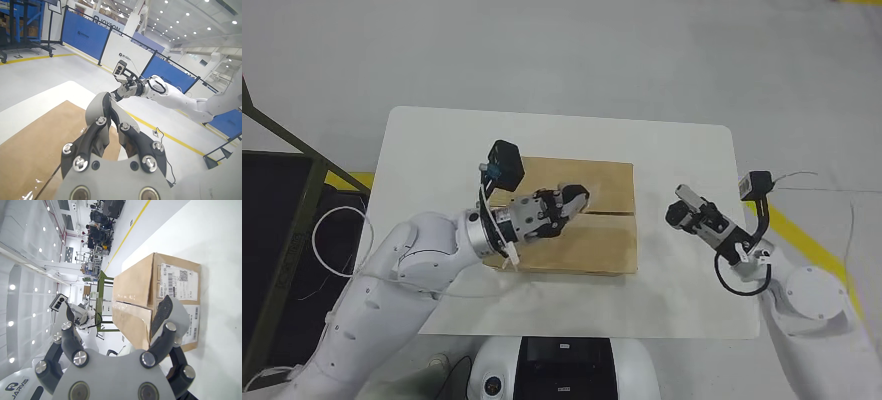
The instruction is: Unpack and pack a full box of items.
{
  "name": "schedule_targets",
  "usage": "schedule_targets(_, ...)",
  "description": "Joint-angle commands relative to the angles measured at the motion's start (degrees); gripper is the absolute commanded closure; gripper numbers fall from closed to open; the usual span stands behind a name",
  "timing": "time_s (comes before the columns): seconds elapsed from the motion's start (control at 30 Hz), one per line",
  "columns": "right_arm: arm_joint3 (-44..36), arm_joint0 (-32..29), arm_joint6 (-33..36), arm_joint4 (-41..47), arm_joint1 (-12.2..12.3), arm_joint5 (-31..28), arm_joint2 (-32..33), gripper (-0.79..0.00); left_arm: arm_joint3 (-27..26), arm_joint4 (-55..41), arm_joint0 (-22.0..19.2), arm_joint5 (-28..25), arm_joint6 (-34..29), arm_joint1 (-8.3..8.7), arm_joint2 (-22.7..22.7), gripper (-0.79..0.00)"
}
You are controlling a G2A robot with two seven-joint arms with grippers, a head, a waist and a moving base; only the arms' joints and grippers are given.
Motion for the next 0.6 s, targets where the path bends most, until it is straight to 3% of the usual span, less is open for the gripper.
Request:
schedule_targets(0.0, -0.05, -1.24, -0.25, 0.35, 0.02, -0.29, 0.79, -0.785, 0.39, 0.23, -0.75, 0.2, -0.38, -0.21, 1.01, 0.0)
schedule_targets(0.57, 0.29, -5.35, -0.52, 1.32, 0.07, -1.26, 4.09, -0.785, 5.13, 5.31, -5.38, 2.72, -1.73, -2.19, 9.02, 0.0)
